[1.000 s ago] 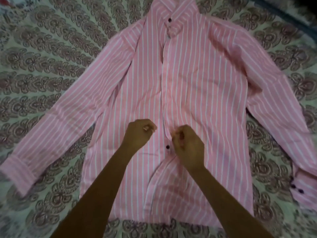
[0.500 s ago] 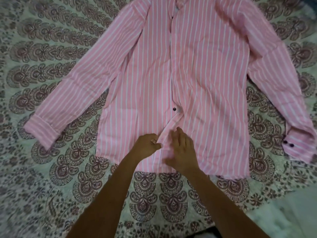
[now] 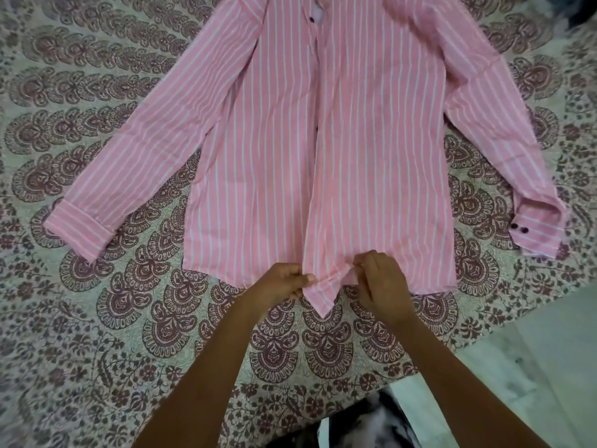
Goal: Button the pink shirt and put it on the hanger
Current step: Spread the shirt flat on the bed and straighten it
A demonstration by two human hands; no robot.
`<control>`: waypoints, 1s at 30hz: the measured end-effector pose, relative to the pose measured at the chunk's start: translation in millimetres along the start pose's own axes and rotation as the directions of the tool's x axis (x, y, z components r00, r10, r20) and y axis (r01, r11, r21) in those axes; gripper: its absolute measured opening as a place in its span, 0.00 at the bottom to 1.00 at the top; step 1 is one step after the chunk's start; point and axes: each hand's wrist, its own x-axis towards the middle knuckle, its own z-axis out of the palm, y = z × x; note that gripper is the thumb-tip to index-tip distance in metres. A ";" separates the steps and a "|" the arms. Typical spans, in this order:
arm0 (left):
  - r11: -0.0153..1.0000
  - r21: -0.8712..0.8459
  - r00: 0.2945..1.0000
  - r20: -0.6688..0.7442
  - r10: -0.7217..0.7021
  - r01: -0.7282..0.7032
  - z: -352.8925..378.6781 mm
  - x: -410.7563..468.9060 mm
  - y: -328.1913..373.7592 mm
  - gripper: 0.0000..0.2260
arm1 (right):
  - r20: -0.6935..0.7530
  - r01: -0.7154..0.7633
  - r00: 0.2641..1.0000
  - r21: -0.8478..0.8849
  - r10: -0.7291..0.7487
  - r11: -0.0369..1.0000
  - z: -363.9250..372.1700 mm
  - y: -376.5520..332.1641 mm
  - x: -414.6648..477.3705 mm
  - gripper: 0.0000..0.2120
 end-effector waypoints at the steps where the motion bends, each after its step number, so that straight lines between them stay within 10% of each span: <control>1: 1.000 -0.004 0.998 -0.059 -0.004 0.004 3.0 -0.1 -3.1 0.07 | 0.005 0.000 1.000 -0.035 0.000 0.999 0.2 1.3 -4.9 0.07; 8: 0.997 0.071 0.937 -0.348 -0.001 0.028 15.2 7.3 -23.2 0.09 | 0.110 -0.272 0.940 -0.326 0.322 0.905 9.3 22.4 -33.0 0.17; 13: 0.994 0.105 0.992 -0.122 0.031 -0.018 18.7 8.0 -28.6 0.18 | 0.052 -0.371 0.911 -0.329 0.409 0.868 -2.8 32.1 -34.5 0.11; 21: 0.844 0.508 0.822 -0.546 0.164 0.169 26.4 12.0 -11.3 0.13 | 0.400 -0.329 0.832 -0.201 0.384 0.923 -36.5 38.4 -30.4 0.14; 30: 0.779 0.624 0.800 -0.438 0.409 -0.057 82.1 43.9 67.7 0.08 | -0.013 -0.535 0.844 -0.101 0.537 0.839 -79.6 95.5 -6.0 0.09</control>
